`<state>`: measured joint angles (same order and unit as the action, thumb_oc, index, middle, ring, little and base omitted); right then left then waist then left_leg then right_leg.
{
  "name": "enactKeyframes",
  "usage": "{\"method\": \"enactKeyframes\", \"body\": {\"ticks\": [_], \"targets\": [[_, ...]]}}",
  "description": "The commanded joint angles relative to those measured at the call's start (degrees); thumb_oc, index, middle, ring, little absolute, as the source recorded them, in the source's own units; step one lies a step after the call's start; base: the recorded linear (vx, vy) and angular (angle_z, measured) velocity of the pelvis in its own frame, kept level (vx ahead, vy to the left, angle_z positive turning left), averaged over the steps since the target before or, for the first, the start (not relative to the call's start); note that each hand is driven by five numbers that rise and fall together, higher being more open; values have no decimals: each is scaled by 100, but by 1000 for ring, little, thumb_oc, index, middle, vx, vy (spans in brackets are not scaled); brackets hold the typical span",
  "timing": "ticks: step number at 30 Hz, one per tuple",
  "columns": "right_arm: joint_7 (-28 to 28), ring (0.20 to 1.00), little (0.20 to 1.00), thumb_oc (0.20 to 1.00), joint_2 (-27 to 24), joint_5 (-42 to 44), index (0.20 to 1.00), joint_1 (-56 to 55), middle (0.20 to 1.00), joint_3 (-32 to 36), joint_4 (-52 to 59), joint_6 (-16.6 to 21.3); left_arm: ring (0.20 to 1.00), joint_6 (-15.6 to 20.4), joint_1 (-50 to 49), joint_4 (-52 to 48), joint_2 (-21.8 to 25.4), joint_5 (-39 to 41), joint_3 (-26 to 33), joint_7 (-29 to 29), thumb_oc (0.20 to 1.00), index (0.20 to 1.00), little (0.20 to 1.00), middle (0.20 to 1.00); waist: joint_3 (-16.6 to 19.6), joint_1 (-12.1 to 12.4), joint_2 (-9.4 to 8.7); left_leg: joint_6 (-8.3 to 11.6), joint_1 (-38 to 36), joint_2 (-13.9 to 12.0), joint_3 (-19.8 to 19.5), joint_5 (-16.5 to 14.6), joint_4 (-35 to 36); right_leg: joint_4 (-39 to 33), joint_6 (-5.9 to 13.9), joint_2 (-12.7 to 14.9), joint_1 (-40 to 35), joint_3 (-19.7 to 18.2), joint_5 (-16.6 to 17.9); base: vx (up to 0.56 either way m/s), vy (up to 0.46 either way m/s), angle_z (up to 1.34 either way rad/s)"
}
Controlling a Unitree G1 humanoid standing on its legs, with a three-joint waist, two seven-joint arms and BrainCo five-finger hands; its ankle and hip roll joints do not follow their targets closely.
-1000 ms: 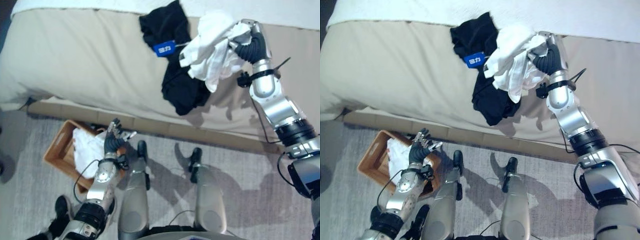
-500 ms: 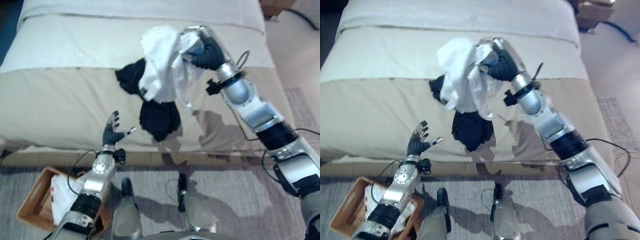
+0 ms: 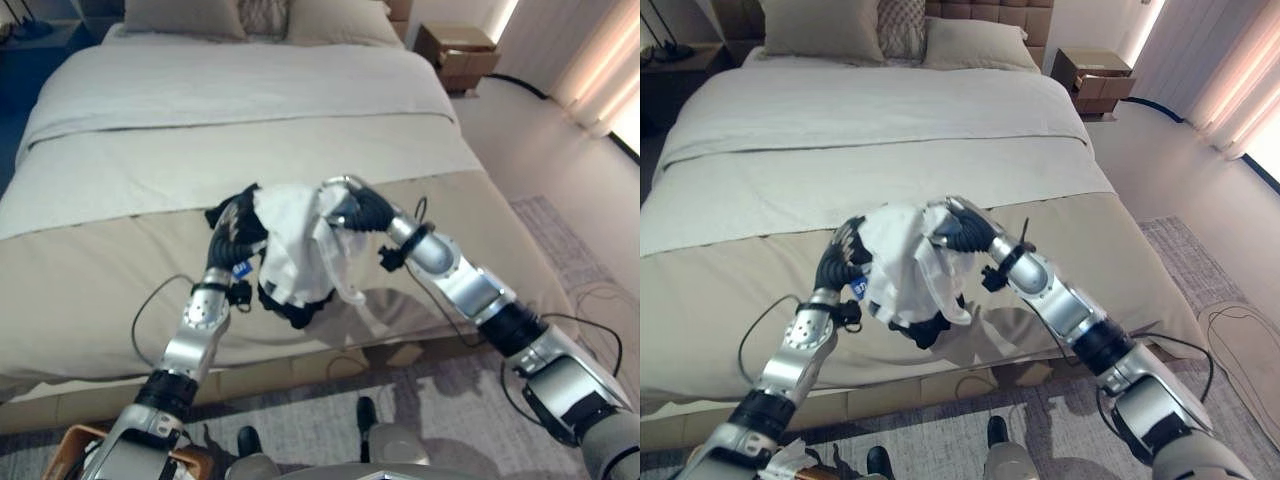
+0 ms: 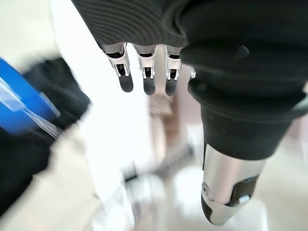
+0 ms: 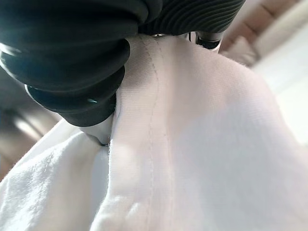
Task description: Pick up clothes into the bucket
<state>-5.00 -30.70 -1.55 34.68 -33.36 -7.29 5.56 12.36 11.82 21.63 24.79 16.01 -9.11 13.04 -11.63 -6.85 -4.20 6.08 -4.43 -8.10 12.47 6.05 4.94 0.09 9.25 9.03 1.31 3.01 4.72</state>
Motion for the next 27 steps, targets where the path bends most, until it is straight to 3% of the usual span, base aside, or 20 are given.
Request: {"method": "enactKeyframes", "body": {"ticks": [1,8,11,14,17,18,27], "targets": [[-52,200,200,200,154,-62,200,358,200,122,-3,147,1000,276,46,-81,390,51,468,57,1000,1000,1000,1000,67,167,-292,-83,-99,-46,-44,-817,-602,263,391,584,92,217,138,21,-4,5],[55,200,200,200,451,-1286,200,387,200,-62,-1409,-50,1000,409,-227,-1326,668,1006,663,-537,1000,1000,1000,1000,107,361,-216,-84,-72,-25,-193,-826,-617,178,401,653,-95,392,151,13,3,12],[68,200,200,200,540,-1565,200,486,200,-130,-1627,-75,1000,352,-185,-1696,815,1220,497,-834,1000,1000,1000,1000,118,367,-188,-88,-73,-10,-210,-824,-605,171,407,663,-112,411,160,7,13,11],[26,200,200,200,825,-2014,200,729,200,-333,-1919,-149,1000,150,182,-2151,1081,1457,-191,-1263,1000,1000,1000,1000,147,339,-143,-106,-75,22,-242,-824,-593,190,421,688,-125,429,168,2,18,3],[44,200,200,200,927,-2138,200,841,200,-434,-2008,-150,1000,78,557,-2053,1150,1426,-603,-1332,1000,1000,1000,1000,147,308,-126,-110,-89,31,-247,-829,-583,205,430,699,-132,424,165,7,22,4],[-24,200,200,200,972,-2151,200,894,200,-514,-1906,-148,1000,-40,866,-1718,1245,1021,-990,-1380,1000,1000,1000,1000,166,233,-119,-118,-110,43,-232,-837,-581,222,442,704,-137,403,158,0,0,0],[-472,200,200,200,854,-1675,200,1081,200,-774,-904,-20,1000,-226,1393,121,826,400,-1396,-1343,1000,1000,1000,1000,155,0,-126,-129,-181,60,-104,-853,-585,248,449,708,-78,264,153,-2,21,-4]]}}
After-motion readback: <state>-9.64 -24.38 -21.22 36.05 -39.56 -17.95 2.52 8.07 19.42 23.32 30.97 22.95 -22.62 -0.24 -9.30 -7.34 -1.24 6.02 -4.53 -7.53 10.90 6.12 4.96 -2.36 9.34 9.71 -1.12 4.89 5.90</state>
